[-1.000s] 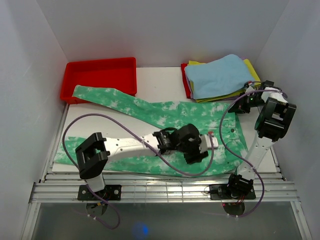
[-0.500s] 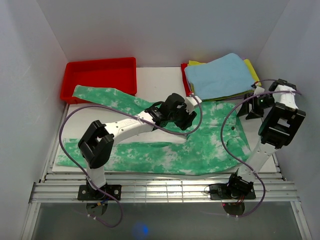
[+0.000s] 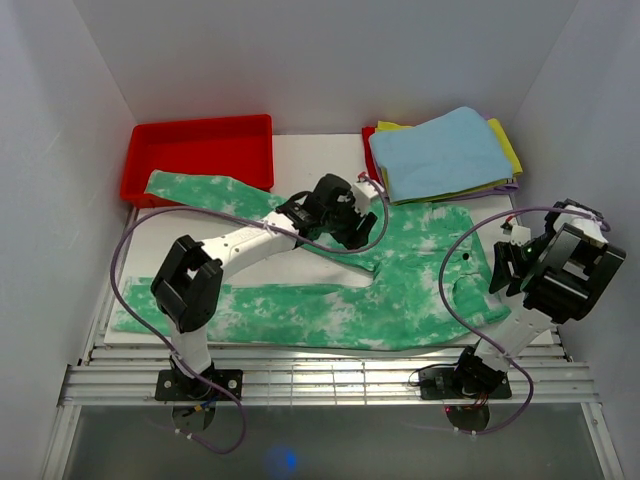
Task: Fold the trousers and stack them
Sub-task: Flatten the trousers out
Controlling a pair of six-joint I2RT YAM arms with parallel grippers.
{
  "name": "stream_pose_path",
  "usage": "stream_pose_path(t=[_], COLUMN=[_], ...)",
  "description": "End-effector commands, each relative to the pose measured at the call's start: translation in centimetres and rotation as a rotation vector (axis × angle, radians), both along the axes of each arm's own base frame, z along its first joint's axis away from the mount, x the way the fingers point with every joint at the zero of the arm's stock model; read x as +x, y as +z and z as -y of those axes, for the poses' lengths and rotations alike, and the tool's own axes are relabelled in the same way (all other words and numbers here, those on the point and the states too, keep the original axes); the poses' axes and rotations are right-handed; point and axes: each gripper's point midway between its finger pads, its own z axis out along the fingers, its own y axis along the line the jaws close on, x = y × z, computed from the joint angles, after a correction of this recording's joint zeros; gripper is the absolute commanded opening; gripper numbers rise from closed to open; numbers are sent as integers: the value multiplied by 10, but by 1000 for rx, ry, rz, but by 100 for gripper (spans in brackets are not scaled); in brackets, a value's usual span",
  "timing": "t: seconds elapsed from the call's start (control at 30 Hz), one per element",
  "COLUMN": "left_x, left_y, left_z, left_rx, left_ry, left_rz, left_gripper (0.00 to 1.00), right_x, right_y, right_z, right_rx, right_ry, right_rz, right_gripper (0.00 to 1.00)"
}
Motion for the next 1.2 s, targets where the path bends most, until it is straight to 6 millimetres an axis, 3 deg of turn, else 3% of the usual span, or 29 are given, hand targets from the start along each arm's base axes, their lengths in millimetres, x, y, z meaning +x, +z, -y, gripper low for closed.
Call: stream_pose_path(t=[0.0,0.03,0.1,0.13,0.17,0.2,0.23,0.27,0.3,0.33,0.37,0.47,0.53,0.57,0.7,0.77,0.8,0.9,0.93,1.0,1.03,1.07,1.17], left_x=[26,37,51,68,80,98,110,123,134,153,163,184,188,186,171,164,159,151,145,140,136,132,122], left_y=[66,50,49,65,46,60,59,41,40,51,39,31,26,15,20,24,17,29,19,18,8,8,-2], left_z=[23,30,42,47,50,50,48,47,44,38,34,17,7,2,-11,-15,-19,-28,-34,-41,-47,-50,-59], left_rx=[-157,-148,-161,-197,-189,-235,-243,-232,-234,-250,-237,-199,-188,-177,-179,-178,-164,-165,-143,-128,-109,-105,-79], left_ry=[-59,-56,-52,-42,-29,-1,18,38,52,76,85,107,122,134,140,137,138,143,151,163,175,178,190], left_rz=[36,6,-6,16,-12,-12,-16,-39,-36,-2,-5,43,38,17,12,16,4,28,11,9,-9,-16,-45], left_gripper=[70,70,69,69,69,69,70,70,70,70,70,70,70,70,70,70,70,69,69,69,69,68,67], right_x=[-3,-7,-13,-20,-22,-25,-26,-28,-28,-29,-29,-21,-10,2,23,20,10,-22,-42,-63,-76,-87,-100], right_y=[-7,-9,-13,-16,-17,-16,-15,-14,-12,-11,-9,-2,7,20,60,68,67,48,23,-2,-14,-36,-63], right_z=[3,2,0,-5,-8,-10,-11,-13,-14,-15,-15,-12,-10,-5,0,7,12,32,32,37,44,42,54], right_rx=[-32,-30,-31,-15,-8,-1,1,9,15,21,25,16,19,6,13,-22,-57,-140,-140,-194,-241,-264,-362], right_ry=[33,36,53,56,58,72,77,87,103,108,114,132,137,135,151,170,182,197,192,225,236,244,256], right_rz=[32,27,23,7,9,13,15,19,32,31,35,74,126,165,277,296,286,219,170,131,82,67,24], right_gripper=[59,56,51,50,47,44,38,35,31,22,16,8,8,8,8,8,8,8,8,8,8,8,8])
